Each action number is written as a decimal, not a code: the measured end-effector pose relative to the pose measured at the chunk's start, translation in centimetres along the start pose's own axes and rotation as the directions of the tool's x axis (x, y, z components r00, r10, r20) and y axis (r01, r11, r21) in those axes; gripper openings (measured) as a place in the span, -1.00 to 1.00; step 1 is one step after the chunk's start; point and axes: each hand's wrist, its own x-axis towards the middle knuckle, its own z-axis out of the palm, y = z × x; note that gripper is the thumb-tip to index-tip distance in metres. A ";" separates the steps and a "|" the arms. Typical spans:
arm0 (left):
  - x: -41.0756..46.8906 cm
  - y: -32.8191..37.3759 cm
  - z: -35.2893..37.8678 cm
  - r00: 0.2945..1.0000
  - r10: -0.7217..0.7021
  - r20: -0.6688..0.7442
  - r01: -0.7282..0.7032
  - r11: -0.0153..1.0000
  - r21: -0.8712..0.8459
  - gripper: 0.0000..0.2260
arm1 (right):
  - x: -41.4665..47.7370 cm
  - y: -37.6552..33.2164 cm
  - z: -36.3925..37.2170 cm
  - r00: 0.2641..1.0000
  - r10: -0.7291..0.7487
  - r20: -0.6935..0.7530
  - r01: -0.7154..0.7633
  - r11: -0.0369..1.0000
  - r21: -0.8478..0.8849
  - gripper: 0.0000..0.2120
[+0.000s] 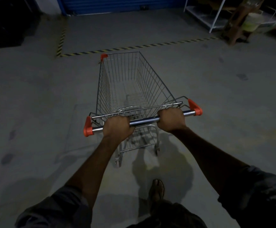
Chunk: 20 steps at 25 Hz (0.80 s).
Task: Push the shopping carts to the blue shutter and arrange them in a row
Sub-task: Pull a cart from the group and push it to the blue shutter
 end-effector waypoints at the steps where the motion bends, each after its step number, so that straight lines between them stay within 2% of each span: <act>1: 1.8 -0.6 0.3 1.000 -0.006 0.025 0.006 1.000 -0.021 -0.60 | 1.7 0.4 0.2 1.000 -0.008 -0.008 0.008 1.000 0.012 -0.91; 5: 9.7 -3.1 0.6 0.980 -0.034 0.197 0.060 0.990 -0.127 -0.53 | 9.3 2.1 0.9 0.998 -0.052 -0.041 0.055 0.996 0.068 -0.85; 10: 17.4 -5.8 1.0 0.957 -0.046 0.287 0.106 0.975 -0.197 -0.56 | 18.1 3.6 1.1 0.991 -0.122 -0.044 0.126 0.987 0.097 -0.72; 12: 20.5 -7.3 0.8 0.911 -0.036 0.411 0.158 0.951 -0.267 -0.61 | 21.6 3.6 1.0 0.991 -0.131 -0.023 0.132 0.983 0.128 -0.70; 15: 26.0 -9.9 1.0 0.758 0.030 0.652 0.355 0.819 -0.450 -0.68 | 27.6 3.6 1.1 0.990 -0.139 0.025 0.134 0.980 0.144 -0.65; 17: 29.6 -11.8 1.6 0.678 0.075 0.731 0.430 0.766 -0.477 -0.65 | 31.5 3.3 1.7 0.987 -0.158 -0.013 0.158 0.979 0.130 -0.65; 18: 31.1 -12.7 2.0 0.669 0.088 0.738 0.426 0.769 -0.477 -0.66 | 33.3 3.1 2.0 0.988 -0.151 -0.043 0.155 0.981 0.115 -0.65; 20: 33.9 -15.0 2.7 0.716 0.076 0.694 0.383 0.788 -0.482 -0.71 | 36.7 2.0 2.2 0.989 -0.122 -0.086 0.129 0.988 0.080 -0.61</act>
